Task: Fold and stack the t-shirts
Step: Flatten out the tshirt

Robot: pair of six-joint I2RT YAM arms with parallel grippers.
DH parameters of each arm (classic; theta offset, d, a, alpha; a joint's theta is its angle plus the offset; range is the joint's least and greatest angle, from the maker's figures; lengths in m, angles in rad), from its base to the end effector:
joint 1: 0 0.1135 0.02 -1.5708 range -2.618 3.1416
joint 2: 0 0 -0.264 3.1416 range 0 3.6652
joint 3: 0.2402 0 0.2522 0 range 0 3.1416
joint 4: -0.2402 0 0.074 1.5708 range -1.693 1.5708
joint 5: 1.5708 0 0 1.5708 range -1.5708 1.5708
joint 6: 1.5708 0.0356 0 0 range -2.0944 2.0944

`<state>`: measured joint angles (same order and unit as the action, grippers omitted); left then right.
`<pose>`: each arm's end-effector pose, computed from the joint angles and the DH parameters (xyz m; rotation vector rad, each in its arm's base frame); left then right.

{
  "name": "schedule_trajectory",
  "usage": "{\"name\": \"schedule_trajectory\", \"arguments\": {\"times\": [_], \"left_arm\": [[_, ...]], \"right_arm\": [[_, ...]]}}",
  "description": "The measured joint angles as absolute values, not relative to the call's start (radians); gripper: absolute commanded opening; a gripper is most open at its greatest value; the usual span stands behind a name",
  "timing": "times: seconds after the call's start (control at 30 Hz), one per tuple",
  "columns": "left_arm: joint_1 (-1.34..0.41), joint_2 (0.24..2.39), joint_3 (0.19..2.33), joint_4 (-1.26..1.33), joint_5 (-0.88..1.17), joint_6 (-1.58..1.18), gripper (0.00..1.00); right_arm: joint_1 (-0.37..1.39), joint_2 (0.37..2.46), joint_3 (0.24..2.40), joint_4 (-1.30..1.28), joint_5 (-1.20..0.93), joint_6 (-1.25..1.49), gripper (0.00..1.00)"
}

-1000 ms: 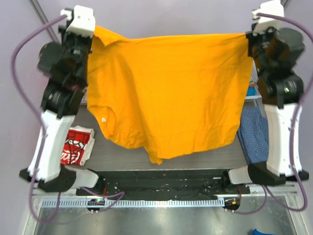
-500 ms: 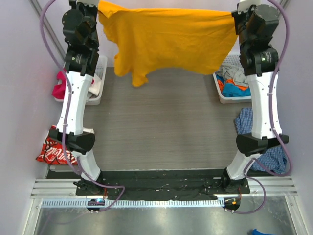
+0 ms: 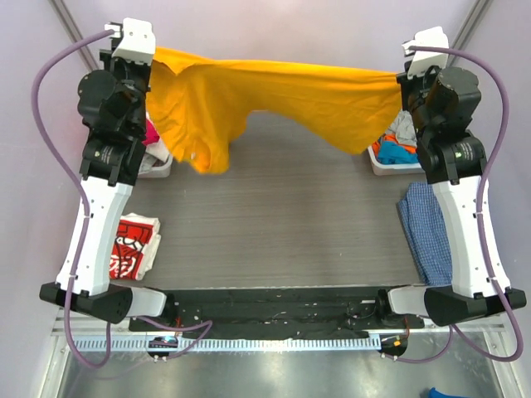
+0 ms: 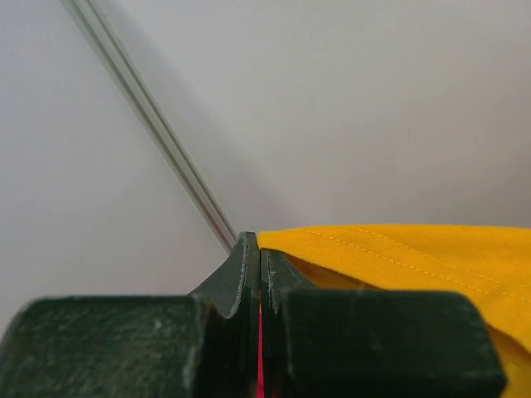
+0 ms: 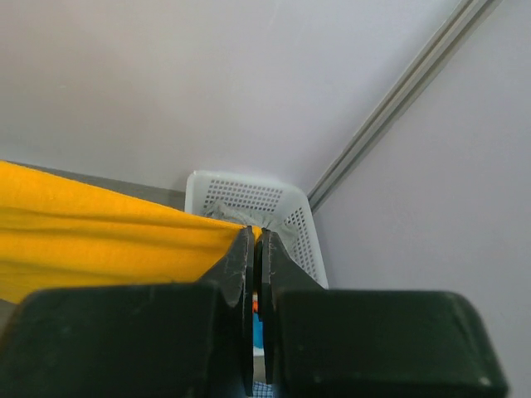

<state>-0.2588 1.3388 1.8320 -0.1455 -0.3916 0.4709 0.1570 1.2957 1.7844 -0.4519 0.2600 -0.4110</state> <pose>0.2424 -0.0501 0.5757 0.1124 1.2565 0.4227 0.2432 0.0292 0.5395 -0.2302 1.5316 -0.4007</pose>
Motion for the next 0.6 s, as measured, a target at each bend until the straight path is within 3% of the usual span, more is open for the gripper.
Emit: {"name": "schedule_trajectory", "arguments": {"times": [0.43, 0.6], "left_arm": [[-0.259, 1.314, 1.966, -0.276, -0.363, 0.432, 0.00], [-0.258, 1.445, 2.138, -0.184, -0.366, 0.467, 0.00]], "right_arm": [[0.157, 1.289, 1.993, -0.558, 0.260, -0.382, 0.01], [0.158, 1.360, 2.066, -0.513, 0.264, -0.392, 0.01]]}}
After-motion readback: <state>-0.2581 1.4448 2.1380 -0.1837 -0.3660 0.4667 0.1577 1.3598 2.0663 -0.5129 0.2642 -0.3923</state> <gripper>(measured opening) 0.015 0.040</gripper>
